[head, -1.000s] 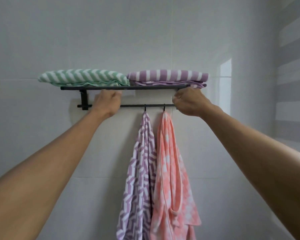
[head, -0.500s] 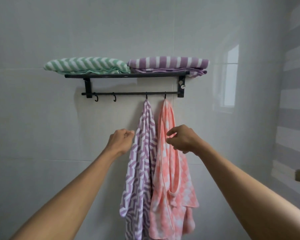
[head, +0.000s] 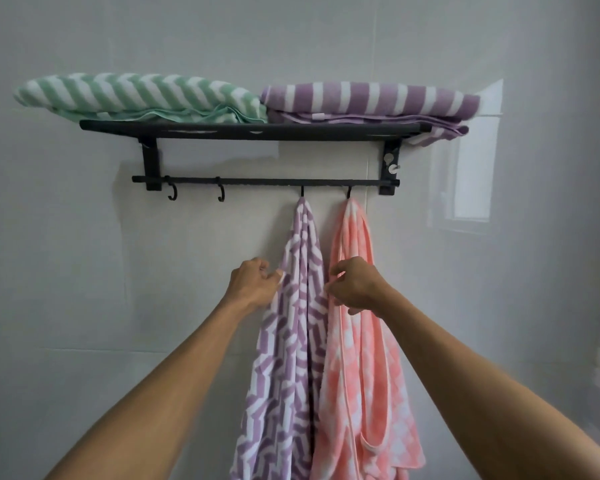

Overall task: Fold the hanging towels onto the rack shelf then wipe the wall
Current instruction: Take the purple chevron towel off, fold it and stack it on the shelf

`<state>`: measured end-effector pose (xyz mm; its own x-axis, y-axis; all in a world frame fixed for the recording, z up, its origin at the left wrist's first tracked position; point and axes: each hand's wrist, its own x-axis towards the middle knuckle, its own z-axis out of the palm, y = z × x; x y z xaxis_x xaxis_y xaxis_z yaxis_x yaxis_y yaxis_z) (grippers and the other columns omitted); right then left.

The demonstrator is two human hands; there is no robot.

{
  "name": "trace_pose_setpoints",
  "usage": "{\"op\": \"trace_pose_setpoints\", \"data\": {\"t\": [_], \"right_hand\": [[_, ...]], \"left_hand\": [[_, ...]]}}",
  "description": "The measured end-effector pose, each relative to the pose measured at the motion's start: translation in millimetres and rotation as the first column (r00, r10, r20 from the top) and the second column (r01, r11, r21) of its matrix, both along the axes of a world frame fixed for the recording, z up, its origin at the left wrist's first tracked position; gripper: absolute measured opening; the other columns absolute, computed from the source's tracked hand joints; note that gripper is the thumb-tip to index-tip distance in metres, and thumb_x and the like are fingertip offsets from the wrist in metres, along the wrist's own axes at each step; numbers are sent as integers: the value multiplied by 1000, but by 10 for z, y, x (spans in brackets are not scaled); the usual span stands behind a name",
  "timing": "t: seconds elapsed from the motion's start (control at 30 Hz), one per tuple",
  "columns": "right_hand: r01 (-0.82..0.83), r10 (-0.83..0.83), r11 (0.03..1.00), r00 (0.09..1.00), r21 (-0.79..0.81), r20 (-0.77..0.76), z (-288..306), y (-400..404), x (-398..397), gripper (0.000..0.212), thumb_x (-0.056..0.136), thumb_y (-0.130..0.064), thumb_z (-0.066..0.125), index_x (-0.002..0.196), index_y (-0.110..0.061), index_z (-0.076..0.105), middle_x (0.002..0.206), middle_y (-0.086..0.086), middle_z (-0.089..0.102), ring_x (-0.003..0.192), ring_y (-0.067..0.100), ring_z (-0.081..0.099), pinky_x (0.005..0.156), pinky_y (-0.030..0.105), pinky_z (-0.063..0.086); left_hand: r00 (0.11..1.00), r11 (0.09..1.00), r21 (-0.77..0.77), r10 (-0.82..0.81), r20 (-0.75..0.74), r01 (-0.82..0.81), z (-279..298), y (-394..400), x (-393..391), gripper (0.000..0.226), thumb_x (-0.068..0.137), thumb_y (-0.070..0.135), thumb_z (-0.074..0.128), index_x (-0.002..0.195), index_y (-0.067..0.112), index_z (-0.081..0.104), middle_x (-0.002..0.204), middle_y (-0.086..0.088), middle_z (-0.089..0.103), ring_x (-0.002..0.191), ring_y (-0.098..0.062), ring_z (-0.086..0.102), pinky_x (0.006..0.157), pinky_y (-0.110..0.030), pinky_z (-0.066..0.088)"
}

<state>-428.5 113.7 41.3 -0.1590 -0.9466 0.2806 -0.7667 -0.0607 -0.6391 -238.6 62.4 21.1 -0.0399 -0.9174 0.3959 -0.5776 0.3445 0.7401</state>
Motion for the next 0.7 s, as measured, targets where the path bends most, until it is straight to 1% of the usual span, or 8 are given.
{"op": "trace_pose_setpoints", "data": {"t": [0.07, 0.17, 0.3, 0.37, 0.47, 0.53, 0.63, 0.7], "right_hand": [[38, -38, 998, 999, -45, -2, 80, -271, 36, 29, 92, -3, 58, 121, 0, 63, 105, 17, 72, 89, 34, 73, 75, 37, 64], [76, -82, 990, 996, -119, -47, 140, -655, 85, 38, 94, -6, 60, 132, -2, 58, 129, 14, 65, 97, 30, 71, 82, 30, 60], [74, -64, 989, 995, -128, 80, 133, -1061, 93, 49, 95, -5, 58, 143, -5, 47, 138, 14, 60, 94, 32, 72, 76, 43, 63], [48, -25, 993, 979, -111, 202, 135, -1173, 86, 48, 98, -7, 56, 144, -10, 45, 130, 16, 63, 87, 35, 75, 67, 44, 64], [36, 8, 990, 953, -140, 302, 166, -1313, 94, 39, 100, -2, 49, 137, -15, 50, 103, 15, 69, 80, 35, 74, 49, 31, 56], [43, 20, 980, 950, -193, 311, 189, -1419, 101, 27, 104, -15, 48, 131, -20, 52, 88, 17, 71, 72, 34, 73, 44, 27, 51], [72, 0, 953, 971, -294, 238, 237, -1582, 94, 26, 103, -27, 53, 127, -18, 56, 89, 14, 71, 76, 34, 73, 60, 40, 59], [75, 12, 939, 968, -336, 250, 282, -1622, 93, 23, 102, -23, 56, 124, -17, 58, 92, 12, 71, 79, 32, 72, 73, 44, 62]], "left_hand": [[999, 998, -36, -43, -21, 42, 120, -258, -66, 56, 98, 37, 59, 145, 9, 47, 142, -9, 56, 126, -24, 55, 103, -30, 44], [992, 990, -80, -119, -44, 115, 245, -599, -206, 60, 99, 43, 57, 149, 12, 43, 146, -7, 53, 130, -24, 53, 108, -35, 44], [986, 978, -153, -154, -67, 142, 335, -1001, -408, 43, 100, 45, 52, 134, 19, 58, 129, -3, 65, 117, -24, 61, 99, -38, 51], [982, 974, -179, -158, -105, 138, 366, -1124, -495, 40, 101, 46, 49, 127, 19, 61, 122, -2, 68, 112, -25, 63, 93, -35, 51], [962, 971, -198, -174, -212, 133, 404, -1282, -577, 39, 101, 47, 49, 122, 19, 66, 116, 0, 70, 107, -23, 64, 89, -31, 51], [925, 966, -184, -230, -304, 180, 423, -1413, -600, 31, 99, 47, 54, 108, 23, 71, 104, 3, 73, 97, -20, 66, 87, -32, 53], [886, 954, -188, -289, -364, 234, 473, -1530, -584, 25, 96, 41, 60, 90, 19, 70, 80, 5, 69, 75, -16, 59, 68, -27, 48], [872, 948, -180, -314, -375, 264, 528, -1561, -566, 20, 96, 36, 62, 90, 19, 70, 84, -2, 71, 74, -16, 59, 68, -30, 48]]}}
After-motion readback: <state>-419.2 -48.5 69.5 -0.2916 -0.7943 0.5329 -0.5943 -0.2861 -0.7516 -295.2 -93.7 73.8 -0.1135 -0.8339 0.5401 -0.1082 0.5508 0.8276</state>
